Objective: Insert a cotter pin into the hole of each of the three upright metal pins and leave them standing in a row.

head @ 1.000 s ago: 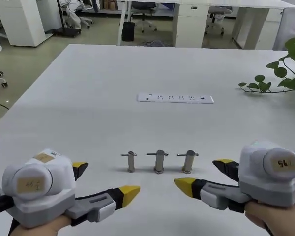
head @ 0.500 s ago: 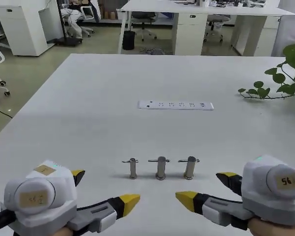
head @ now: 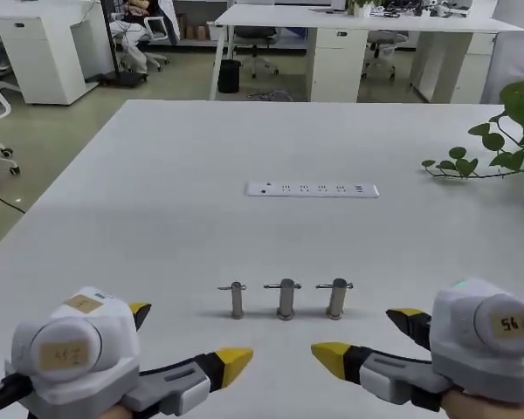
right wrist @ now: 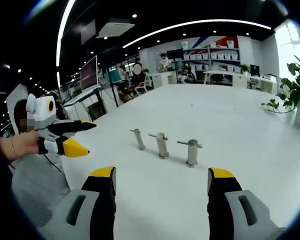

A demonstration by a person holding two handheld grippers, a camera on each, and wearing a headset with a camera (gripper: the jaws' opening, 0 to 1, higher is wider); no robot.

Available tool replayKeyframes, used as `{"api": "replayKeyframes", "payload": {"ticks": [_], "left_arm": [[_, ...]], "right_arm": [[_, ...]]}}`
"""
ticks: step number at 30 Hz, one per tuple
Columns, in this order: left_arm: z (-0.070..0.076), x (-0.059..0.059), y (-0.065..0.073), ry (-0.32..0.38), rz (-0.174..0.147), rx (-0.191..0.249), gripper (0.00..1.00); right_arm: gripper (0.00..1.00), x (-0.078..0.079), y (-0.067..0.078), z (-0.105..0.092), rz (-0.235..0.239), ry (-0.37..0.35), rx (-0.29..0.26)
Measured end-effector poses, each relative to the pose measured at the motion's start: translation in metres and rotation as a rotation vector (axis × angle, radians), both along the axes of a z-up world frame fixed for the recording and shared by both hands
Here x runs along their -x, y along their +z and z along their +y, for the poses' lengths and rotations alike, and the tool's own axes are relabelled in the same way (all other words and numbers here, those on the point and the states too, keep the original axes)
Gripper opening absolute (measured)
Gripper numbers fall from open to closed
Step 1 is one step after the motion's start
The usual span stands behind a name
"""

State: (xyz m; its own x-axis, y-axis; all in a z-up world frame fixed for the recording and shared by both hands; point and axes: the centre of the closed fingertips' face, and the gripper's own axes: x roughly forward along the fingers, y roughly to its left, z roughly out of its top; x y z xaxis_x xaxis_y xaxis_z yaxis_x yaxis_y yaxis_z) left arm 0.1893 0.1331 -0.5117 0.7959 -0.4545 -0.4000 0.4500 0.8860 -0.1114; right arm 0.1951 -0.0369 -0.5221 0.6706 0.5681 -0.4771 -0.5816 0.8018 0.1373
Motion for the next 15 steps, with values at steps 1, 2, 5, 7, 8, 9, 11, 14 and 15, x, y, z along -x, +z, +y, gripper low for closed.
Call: {"api": "replayKeyframes", "payload": {"ticks": [1, 2, 5, 7, 8, 9, 11, 14, 15], "left_arm": [[-0.0001, 0.0002, -0.0002, -0.001, 0.001, -0.002, 0.89], [-0.0007, 0.0009, 0.0001, -0.004, 0.000, -0.003, 0.89], [-0.0014, 0.0010, 0.0004, -0.010, -0.004, -0.008, 0.90], [-0.0018, 0.0008, 0.0004, -0.012, -0.008, -0.016, 0.91], [-0.0019, 0.0007, 0.0003, -0.013, -0.008, -0.018, 0.91], [-0.0026, 0.0007, 0.0007, -0.016, -0.010, -0.017, 0.91], [-0.0033, 0.0010, 0.0010, -0.016, -0.010, -0.018, 0.92], [-0.0030, 0.0009, 0.0019, -0.013, -0.013, -0.018, 0.93], [-0.0028, 0.0009, 0.0020, -0.013, -0.014, -0.018, 0.93]], "right_arm": [[0.72, -0.0002, -0.0003, -0.0001, 0.001, 0.000, -0.002], [0.72, 0.0002, -0.0003, 0.0002, 0.002, 0.001, -0.004], [0.72, 0.0004, 0.0005, 0.0004, -0.001, 0.001, -0.003], [0.73, 0.0005, 0.0013, 0.0006, -0.002, 0.000, -0.007], [0.73, 0.0007, 0.0015, 0.0006, -0.003, 0.000, -0.007], [0.73, 0.0005, 0.0015, 0.0003, -0.005, 0.002, -0.003], [0.73, 0.0008, 0.0012, 0.0002, -0.009, 0.008, 0.008], [0.73, 0.0010, -0.0006, -0.0006, -0.019, 0.014, 0.043], [0.73, 0.0009, -0.0013, -0.0006, -0.017, 0.014, 0.047]]}}
